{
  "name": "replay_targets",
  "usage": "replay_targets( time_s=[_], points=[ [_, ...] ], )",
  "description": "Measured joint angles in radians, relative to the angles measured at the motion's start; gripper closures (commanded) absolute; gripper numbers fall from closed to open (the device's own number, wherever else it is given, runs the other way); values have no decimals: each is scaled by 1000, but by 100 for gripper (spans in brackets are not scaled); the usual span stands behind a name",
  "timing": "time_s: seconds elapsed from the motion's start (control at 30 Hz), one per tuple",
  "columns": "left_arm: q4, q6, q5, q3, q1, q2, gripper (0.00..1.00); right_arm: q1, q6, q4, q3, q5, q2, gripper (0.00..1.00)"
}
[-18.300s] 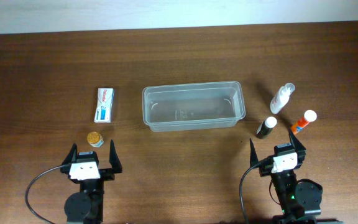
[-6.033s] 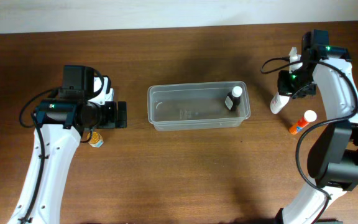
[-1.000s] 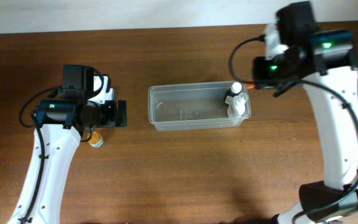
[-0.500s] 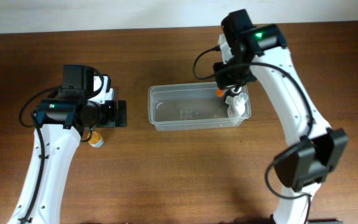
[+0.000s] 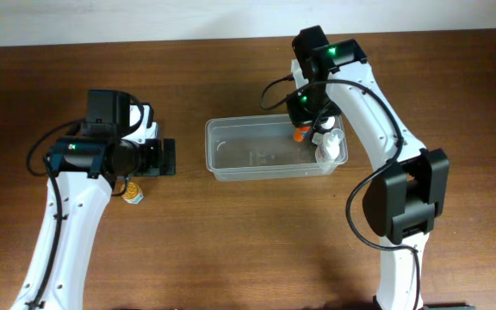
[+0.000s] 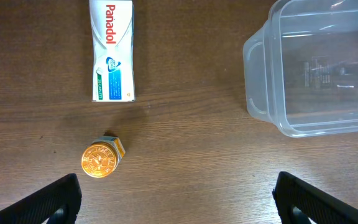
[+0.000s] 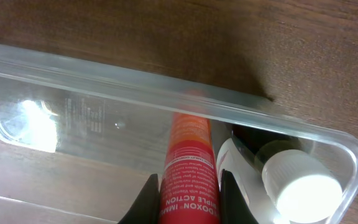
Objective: Pack container
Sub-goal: 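Lower the orange-capped tube upright into the container and release, then move left gripper to the white Panadol box and grasp it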
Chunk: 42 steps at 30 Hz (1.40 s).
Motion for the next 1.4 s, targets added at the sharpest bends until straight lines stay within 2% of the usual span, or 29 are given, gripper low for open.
replay_targets(
  time_s=[0.17, 0.23, 0.37, 0.7, 0.77, 0.93, 1.0, 1.17, 1.3, 1.4],
  points=[
    [0, 0, 0, 0, 0, 0, 1, 0, -2, 8, 0, 27, 18, 93],
    [0, 0, 0, 0, 0, 0, 1, 0, -1, 11, 0, 32, 29, 76],
    [0, 0, 0, 0, 0, 0, 1, 0, -5, 16, 0, 44, 40, 62],
    [0, 0, 0, 0, 0, 0, 1, 0, -13, 18, 0, 46, 41, 59],
    [0, 0, 0, 0, 0, 0, 0, 0, -19, 18, 0, 46, 41, 54],
    [0, 0, 0, 0, 0, 0, 1, 0, -27, -4, 14, 57, 37, 48],
    [0, 0, 0, 0, 0, 0, 1, 0, -38, -12, 37, 58, 18, 39],
    [0, 0, 0, 0, 0, 0, 1, -12, -49, -17, 85, 65, -158, 28],
    [5, 0, 0, 0, 0, 0, 1, -81, -27, -36, 111, 64, -259, 27],
    [6, 0, 0, 0, 0, 0, 1, -192, -6, -118, 114, 60, -287, 27]
  ],
)
